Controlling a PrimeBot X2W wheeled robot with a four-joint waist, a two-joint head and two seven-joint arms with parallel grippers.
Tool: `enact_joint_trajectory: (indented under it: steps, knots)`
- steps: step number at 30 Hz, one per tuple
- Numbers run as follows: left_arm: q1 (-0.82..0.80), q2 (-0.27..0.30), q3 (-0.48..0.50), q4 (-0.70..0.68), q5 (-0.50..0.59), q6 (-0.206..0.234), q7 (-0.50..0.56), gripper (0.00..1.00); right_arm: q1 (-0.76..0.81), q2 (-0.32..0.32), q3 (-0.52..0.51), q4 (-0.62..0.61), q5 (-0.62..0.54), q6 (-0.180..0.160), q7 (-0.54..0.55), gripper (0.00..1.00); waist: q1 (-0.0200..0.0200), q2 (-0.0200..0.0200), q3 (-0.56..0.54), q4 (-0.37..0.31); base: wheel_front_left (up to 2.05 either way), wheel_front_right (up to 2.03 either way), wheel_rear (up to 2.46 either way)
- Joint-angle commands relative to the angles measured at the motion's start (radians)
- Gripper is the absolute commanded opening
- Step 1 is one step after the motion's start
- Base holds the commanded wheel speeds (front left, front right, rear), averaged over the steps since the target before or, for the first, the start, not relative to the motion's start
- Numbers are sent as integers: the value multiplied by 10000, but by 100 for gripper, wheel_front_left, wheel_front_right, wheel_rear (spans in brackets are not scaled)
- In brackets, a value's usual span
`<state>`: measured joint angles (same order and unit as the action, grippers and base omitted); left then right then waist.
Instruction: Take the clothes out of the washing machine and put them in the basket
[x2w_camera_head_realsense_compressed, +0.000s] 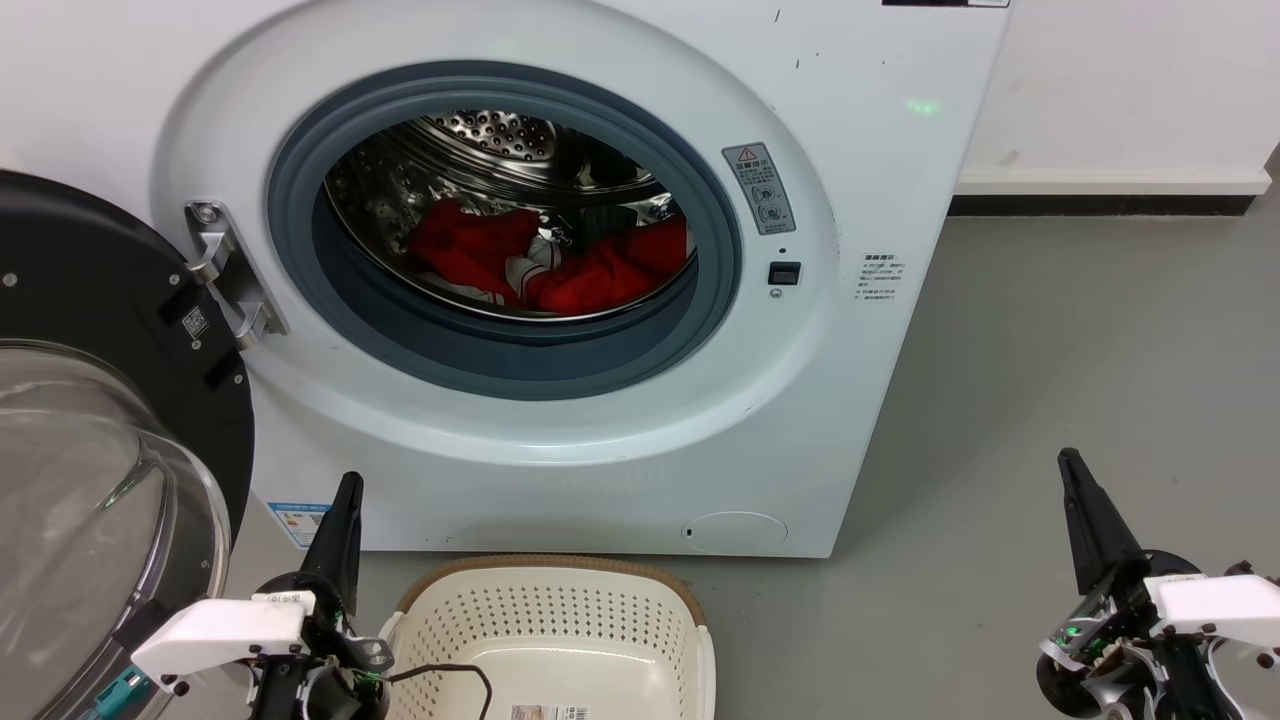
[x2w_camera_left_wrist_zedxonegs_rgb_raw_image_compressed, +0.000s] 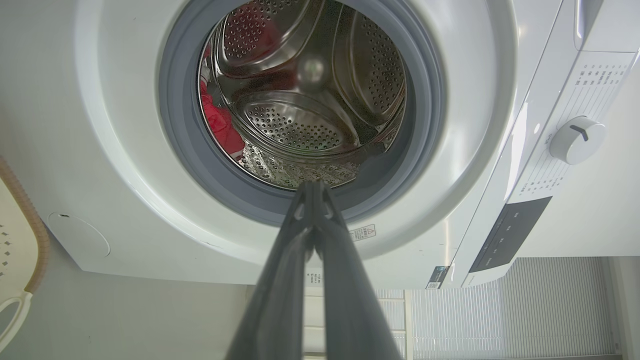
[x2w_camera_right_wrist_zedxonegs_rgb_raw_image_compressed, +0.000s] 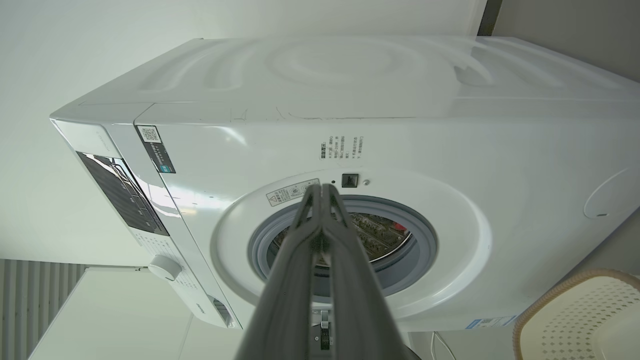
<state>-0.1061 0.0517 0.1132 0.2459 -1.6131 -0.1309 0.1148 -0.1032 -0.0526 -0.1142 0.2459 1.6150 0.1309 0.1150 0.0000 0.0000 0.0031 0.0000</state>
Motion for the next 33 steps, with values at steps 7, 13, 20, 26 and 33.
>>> enact_joint_trajectory:
  steps: [7, 13, 20, 26, 33]
  knots:
    - [-67, -22, 19, 0, 6, -27, 9, 0, -121, 37, 6, 13, -44, -3, 2, 0, 0, 0, 0, 0, 0, 0, 0]
    - [-67, -22, 18, 0, 6, -27, 8, 0, -121, 37, 6, 13, -44, -3, 1, 0, 0, 0, 0, 0, 0, 0, 0]
    - [-67, -22, 18, 0, 6, -27, 8, 0, -121, 37, 6, 13, -44, -3, 1, 0, 0, 0, 0, 0, 0, 0, 0]
    - [-67, -22, 18, 1, 6, -27, 8, 0, -121, 37, 6, 13, -44, -3, 1, 0, 0, 0, 0, 0, 0, 0, 0]
    - [196, -13, -109, -2, 91, 2, -215, 100, 206, 5, 73, 107, -93, 0, -212, 100, 0, 0, 4, 0, 0, 0, 0]
